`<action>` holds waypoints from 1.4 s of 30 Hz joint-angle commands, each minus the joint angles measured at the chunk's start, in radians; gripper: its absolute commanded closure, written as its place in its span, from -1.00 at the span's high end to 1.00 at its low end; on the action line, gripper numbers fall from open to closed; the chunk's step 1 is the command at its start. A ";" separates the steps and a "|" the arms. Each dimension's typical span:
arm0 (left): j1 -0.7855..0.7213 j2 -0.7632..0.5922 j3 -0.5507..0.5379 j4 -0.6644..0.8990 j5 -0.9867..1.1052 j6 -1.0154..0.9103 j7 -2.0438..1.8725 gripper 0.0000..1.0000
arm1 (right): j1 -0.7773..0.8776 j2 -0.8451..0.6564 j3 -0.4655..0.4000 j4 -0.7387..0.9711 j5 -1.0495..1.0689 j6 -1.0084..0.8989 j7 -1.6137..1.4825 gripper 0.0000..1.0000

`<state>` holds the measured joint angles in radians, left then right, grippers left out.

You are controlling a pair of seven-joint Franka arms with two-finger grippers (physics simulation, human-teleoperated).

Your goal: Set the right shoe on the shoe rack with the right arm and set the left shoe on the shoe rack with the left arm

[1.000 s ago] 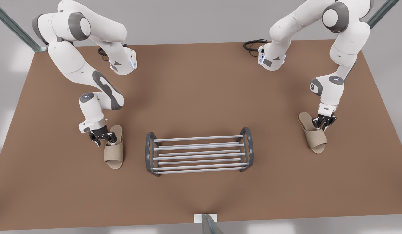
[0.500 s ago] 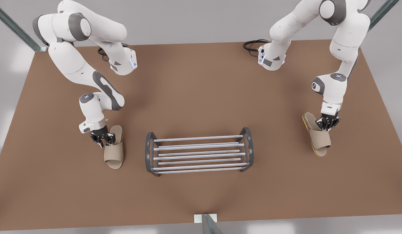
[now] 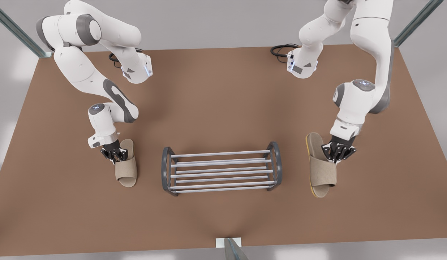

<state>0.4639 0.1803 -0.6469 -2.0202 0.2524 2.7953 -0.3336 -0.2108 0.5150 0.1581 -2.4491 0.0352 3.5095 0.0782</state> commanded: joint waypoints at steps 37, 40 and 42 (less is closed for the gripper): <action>-0.680 0.427 0.113 0.500 0.709 -0.631 -1.007 -0.52 | -0.004 -0.204 0.020 0.143 0.086 -0.316 0.235 -0.57; -0.680 0.426 0.113 0.492 0.711 -0.631 -1.007 -0.52 | -0.002 -0.285 0.023 0.153 0.086 -0.448 0.236 -0.57; -0.680 0.423 0.113 0.488 0.711 -0.632 -1.007 -0.31 | -0.004 -0.358 0.023 0.153 0.084 -0.523 0.235 -0.57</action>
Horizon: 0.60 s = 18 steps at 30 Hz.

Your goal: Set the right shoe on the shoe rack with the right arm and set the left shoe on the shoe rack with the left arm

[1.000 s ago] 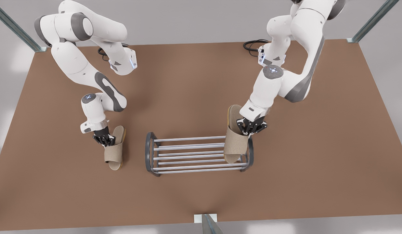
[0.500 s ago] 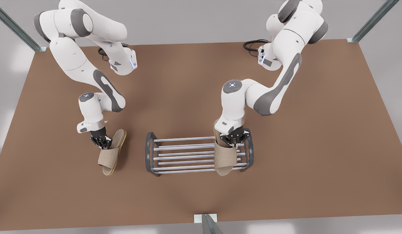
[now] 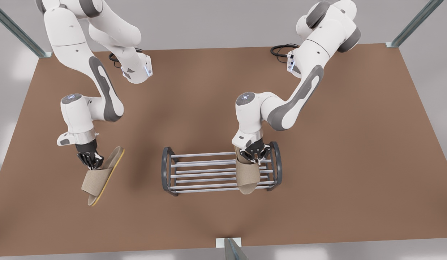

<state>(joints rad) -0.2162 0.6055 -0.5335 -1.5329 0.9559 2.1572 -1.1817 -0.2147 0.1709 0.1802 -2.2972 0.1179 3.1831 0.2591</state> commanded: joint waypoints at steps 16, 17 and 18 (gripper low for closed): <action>0.258 -0.156 -0.171 0.252 -0.413 -0.576 0.569 1.00 | 0.147 -0.024 0.150 0.627 -0.187 -1.221 0.265 -0.57; 0.365 -0.148 -0.168 0.277 -0.447 -0.634 0.830 1.00 | 0.186 0.048 0.150 0.742 -0.224 -1.270 0.338 -0.57; 0.445 -0.141 -0.161 0.283 -0.485 -0.691 0.976 1.00 | 0.216 0.088 0.148 0.805 -0.244 -1.278 0.376 -0.57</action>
<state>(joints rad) 0.1722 0.4666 -0.6956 -1.2634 0.5907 1.7472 -1.0733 -0.0569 0.2278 0.3282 -1.5472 -0.0646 2.1116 0.3429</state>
